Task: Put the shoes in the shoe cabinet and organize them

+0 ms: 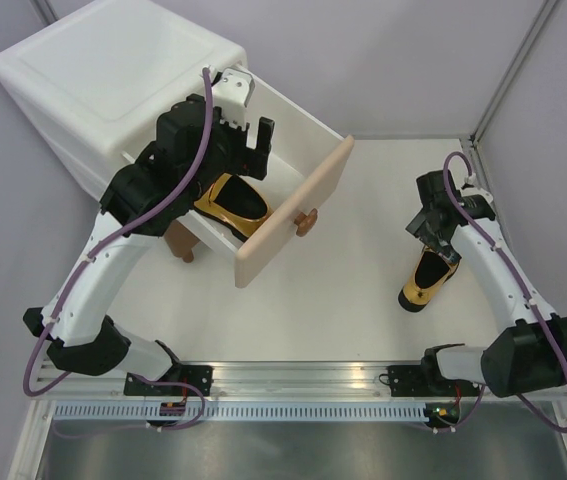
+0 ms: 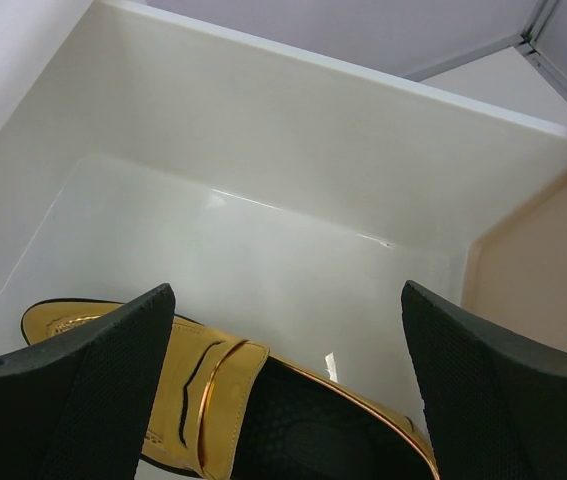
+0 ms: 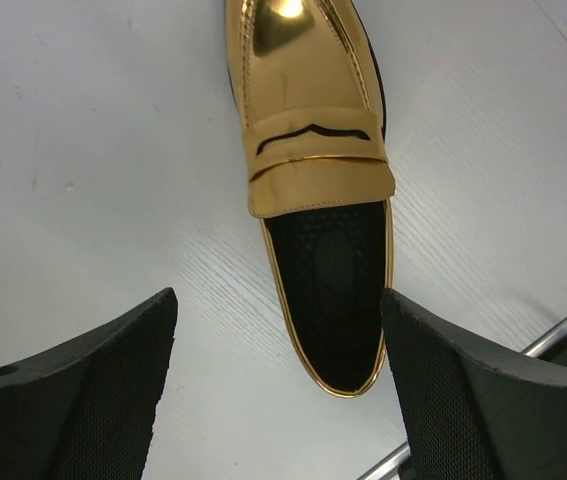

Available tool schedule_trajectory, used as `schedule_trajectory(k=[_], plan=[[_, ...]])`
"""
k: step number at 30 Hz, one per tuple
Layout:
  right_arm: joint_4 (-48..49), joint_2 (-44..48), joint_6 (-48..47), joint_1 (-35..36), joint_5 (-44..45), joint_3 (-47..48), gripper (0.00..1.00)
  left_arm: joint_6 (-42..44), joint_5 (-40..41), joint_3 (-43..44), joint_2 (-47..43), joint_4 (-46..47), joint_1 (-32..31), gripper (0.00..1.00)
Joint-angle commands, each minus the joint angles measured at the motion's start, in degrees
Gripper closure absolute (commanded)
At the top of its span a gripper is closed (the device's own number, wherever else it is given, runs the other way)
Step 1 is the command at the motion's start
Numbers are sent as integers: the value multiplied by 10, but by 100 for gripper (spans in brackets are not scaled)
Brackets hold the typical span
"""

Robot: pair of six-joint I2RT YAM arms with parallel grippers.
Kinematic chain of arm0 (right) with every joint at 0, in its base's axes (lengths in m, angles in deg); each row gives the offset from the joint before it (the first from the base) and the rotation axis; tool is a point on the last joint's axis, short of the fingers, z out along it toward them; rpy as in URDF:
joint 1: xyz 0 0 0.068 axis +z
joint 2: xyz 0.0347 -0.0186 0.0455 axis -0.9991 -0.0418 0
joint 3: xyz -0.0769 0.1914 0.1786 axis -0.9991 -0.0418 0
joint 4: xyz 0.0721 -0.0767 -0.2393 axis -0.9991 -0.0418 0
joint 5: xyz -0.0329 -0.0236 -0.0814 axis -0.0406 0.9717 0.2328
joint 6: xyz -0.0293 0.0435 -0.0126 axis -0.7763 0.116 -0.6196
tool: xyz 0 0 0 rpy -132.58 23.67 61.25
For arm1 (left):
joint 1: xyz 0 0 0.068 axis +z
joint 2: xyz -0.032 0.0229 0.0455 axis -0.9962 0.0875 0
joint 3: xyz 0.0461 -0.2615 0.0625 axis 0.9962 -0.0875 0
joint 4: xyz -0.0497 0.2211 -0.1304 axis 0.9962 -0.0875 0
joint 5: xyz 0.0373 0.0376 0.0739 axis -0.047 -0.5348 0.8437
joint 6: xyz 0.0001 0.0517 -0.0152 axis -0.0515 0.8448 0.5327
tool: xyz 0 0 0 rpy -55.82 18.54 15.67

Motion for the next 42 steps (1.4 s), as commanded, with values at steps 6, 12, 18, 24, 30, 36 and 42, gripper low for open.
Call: schedule_trajectory(k=[6,12,18,24,30,36,42], plan=[[14,-26,-16,-45,-92,-66,18,-18,-16,-9,-7,8,9,4],[45,-59,-35,-48,-136,-93,26,-7,-21,-20,-15,8,20,4],[81,-73,-54,-48,-131,-126,47,-6,-34,-23,-15,8,30,4],[120,-94,-68,-48,-119,-145,61,-2,-41,-21,-14,9,35,4],[120,-110,-106,-48,-94,-119,89,-1,-43,-15,-15,11,38,4],[105,-88,-162,-48,-54,-48,99,-4,-45,-15,-15,19,39,4],[96,-79,-217,-48,-41,61,99,-5,-46,-14,-12,33,39,4]])
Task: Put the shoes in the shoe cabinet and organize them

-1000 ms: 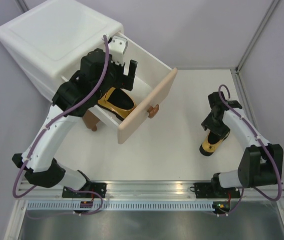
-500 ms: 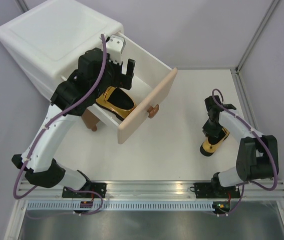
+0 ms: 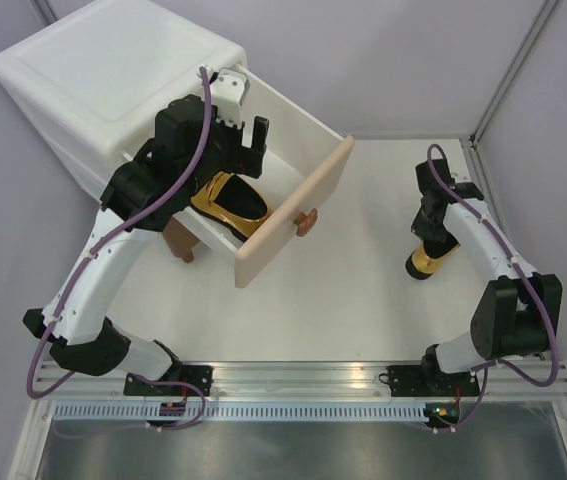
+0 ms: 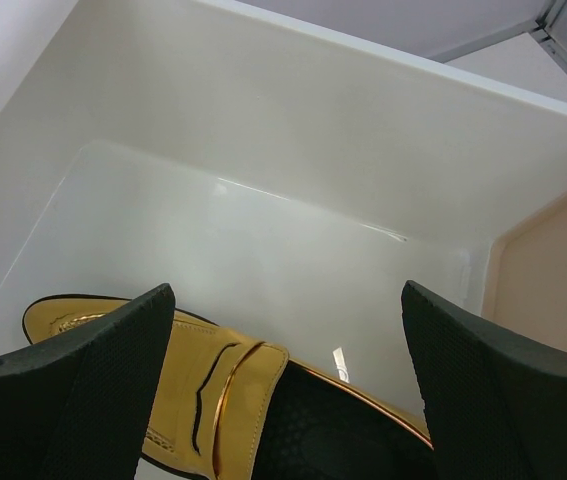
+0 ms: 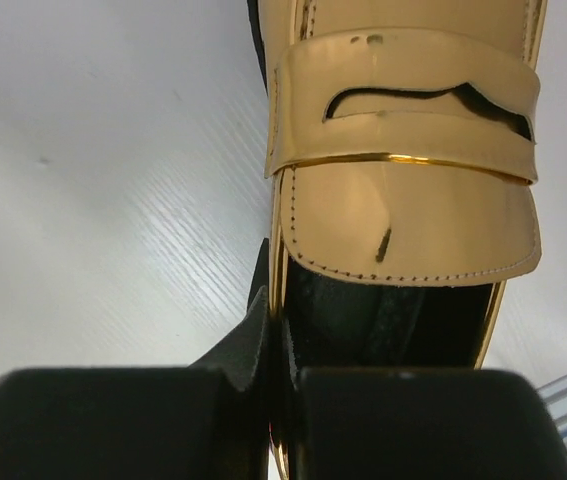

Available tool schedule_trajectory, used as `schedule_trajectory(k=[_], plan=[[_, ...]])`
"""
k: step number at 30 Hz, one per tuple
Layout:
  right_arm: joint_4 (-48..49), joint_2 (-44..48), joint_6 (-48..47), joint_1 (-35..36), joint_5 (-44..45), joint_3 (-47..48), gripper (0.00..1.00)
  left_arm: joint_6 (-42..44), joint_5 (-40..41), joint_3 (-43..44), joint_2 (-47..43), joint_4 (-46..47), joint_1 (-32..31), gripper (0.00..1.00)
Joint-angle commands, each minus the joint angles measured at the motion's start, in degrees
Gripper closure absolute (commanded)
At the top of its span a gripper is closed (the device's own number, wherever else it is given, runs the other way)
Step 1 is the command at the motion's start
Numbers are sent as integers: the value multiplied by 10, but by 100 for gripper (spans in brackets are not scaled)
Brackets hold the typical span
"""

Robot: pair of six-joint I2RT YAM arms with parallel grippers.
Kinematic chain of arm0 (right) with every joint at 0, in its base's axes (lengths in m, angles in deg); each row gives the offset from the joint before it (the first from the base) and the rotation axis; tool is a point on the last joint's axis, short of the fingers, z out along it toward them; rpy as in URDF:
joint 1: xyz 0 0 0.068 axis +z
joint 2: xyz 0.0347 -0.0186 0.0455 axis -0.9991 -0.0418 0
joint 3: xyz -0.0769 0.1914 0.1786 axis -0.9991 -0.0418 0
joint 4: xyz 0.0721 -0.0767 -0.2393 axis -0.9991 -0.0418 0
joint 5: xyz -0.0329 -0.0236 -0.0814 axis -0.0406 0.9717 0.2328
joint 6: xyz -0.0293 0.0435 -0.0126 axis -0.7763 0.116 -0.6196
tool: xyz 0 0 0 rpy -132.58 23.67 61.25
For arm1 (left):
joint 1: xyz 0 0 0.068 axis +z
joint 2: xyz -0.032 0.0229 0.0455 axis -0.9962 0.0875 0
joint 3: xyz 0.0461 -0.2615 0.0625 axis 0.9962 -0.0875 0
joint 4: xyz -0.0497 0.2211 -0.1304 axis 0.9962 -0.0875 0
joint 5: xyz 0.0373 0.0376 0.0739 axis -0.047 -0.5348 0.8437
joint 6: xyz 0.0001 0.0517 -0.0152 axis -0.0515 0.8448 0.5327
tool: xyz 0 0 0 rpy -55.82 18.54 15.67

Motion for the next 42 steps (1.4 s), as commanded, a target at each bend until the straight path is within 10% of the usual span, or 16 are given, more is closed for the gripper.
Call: schedule_trajectory(k=[1,20,42], plan=[[8,27,-67,-2,45,95,100,-5,-14,7,-10,29,3,4],[179,-57,-324,18,-88,521,99,3,20,10,-6,57,21,4],[408,-65,-374,195,-333,620,99,-22,69,-27,-16,56,23,5]])
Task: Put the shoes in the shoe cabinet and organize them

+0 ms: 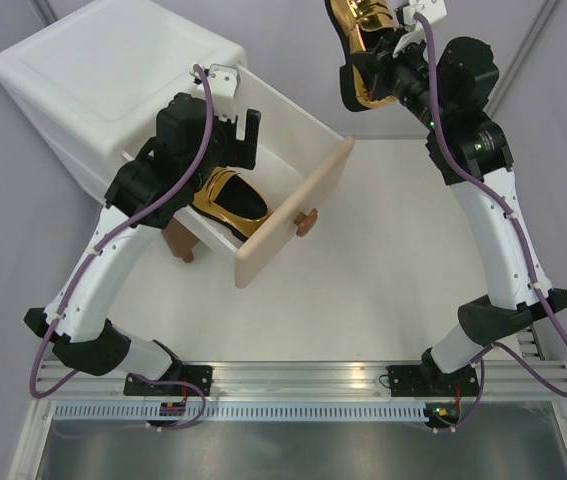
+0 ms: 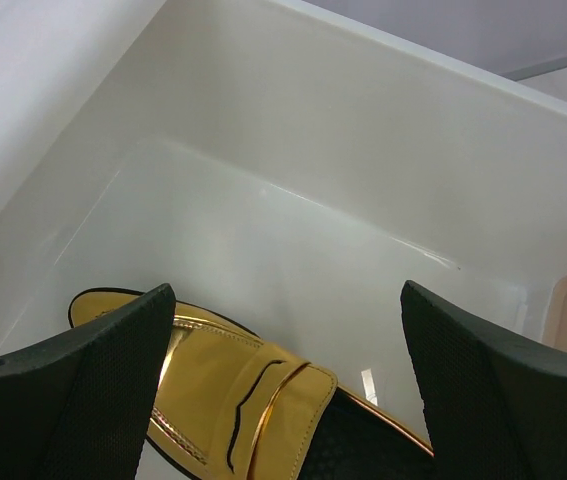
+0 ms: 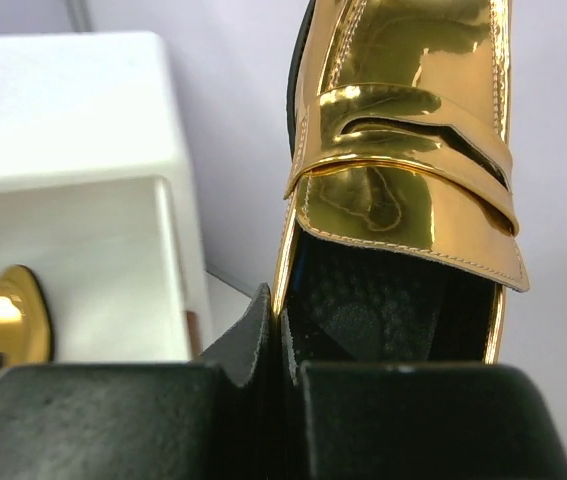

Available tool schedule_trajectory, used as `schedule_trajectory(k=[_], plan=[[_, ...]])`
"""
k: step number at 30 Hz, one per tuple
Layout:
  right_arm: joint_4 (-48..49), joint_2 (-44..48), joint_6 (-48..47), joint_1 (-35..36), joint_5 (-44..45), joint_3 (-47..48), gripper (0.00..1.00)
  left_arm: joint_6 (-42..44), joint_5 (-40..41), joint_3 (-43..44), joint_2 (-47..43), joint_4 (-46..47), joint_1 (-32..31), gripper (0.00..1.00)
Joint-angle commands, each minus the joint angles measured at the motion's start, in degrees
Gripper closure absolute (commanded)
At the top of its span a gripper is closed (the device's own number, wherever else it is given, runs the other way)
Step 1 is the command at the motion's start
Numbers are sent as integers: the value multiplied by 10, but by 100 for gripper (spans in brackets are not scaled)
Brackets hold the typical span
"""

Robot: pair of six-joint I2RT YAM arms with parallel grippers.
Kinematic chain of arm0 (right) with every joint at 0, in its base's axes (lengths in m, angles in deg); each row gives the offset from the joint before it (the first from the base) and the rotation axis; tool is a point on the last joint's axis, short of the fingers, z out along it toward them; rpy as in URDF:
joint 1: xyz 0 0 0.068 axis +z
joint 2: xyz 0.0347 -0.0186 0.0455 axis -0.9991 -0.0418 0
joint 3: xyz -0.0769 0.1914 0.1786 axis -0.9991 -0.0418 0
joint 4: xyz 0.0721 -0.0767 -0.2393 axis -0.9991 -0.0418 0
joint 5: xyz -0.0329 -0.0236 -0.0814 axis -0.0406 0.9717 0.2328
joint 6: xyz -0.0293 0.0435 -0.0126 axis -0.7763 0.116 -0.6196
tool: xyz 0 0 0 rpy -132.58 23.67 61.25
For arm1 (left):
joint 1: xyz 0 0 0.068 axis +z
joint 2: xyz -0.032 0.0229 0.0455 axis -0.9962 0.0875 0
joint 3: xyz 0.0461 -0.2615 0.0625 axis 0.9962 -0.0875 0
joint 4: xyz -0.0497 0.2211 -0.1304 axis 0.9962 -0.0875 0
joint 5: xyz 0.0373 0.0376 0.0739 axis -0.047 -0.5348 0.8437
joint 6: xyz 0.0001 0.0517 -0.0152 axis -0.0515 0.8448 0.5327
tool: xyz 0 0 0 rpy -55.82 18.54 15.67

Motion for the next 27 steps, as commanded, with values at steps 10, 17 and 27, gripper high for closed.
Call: schedule_trajectory(k=[10,17,27], plan=[[116,-12,0,140,-89,32,99,-24,32,-8,-27,23,4,5],[53,10,-30,163,-120,-22,99,-26,45,-12,-36,23,5,5],[-5,36,-94,163,-130,-84,99,-36,80,-17,-48,36,6,6]])
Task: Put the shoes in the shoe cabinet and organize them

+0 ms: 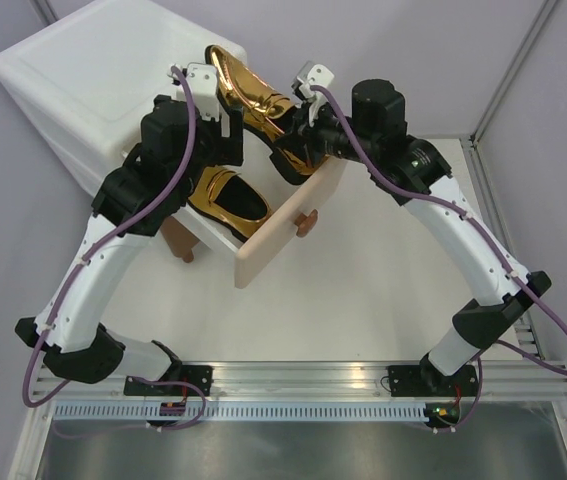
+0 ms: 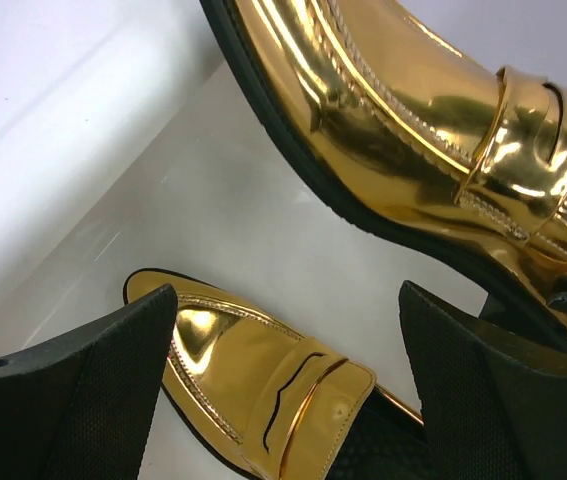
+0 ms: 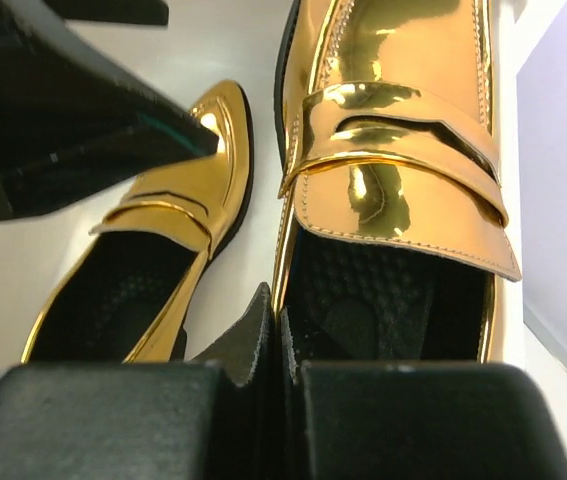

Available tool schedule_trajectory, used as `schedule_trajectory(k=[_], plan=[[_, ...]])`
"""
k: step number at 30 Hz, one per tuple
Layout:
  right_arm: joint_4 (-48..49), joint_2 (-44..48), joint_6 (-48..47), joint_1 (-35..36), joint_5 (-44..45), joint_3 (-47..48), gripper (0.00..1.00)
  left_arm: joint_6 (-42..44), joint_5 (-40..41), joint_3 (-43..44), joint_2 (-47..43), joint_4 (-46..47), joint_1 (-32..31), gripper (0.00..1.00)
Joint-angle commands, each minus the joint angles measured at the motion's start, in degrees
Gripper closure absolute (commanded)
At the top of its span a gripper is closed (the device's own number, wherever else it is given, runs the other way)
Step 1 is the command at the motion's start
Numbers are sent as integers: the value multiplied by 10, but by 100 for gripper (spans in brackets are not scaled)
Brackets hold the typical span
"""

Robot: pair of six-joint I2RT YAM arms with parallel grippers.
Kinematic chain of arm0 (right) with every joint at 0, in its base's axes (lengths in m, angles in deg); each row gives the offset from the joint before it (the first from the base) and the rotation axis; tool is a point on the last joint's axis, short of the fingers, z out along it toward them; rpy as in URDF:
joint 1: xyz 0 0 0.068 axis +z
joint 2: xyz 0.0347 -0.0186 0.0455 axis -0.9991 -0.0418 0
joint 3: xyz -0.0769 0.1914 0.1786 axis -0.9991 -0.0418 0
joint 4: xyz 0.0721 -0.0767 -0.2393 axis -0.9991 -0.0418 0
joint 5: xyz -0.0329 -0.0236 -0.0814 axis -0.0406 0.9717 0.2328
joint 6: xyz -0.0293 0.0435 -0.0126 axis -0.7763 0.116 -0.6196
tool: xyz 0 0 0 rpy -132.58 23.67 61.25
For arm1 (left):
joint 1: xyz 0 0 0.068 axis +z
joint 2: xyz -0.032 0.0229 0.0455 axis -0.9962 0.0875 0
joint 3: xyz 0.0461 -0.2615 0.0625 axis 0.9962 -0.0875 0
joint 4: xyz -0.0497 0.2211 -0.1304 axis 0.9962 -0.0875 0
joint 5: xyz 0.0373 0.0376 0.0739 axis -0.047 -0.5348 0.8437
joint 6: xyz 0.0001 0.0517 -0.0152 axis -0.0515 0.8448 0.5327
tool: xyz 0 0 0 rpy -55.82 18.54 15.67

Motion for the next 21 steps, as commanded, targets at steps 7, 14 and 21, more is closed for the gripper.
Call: schedule_trajectory(k=[7,14,21], plan=[[18,50,-113,1,-18,0,99,-22,68,-10,-26,43,4,7],[-4,49,-194,10,-39,-9,99,-23,85,-7,-26,55,9,8],[-52,45,-292,38,8,-13,99,-33,95,-10,-30,81,17,8]])
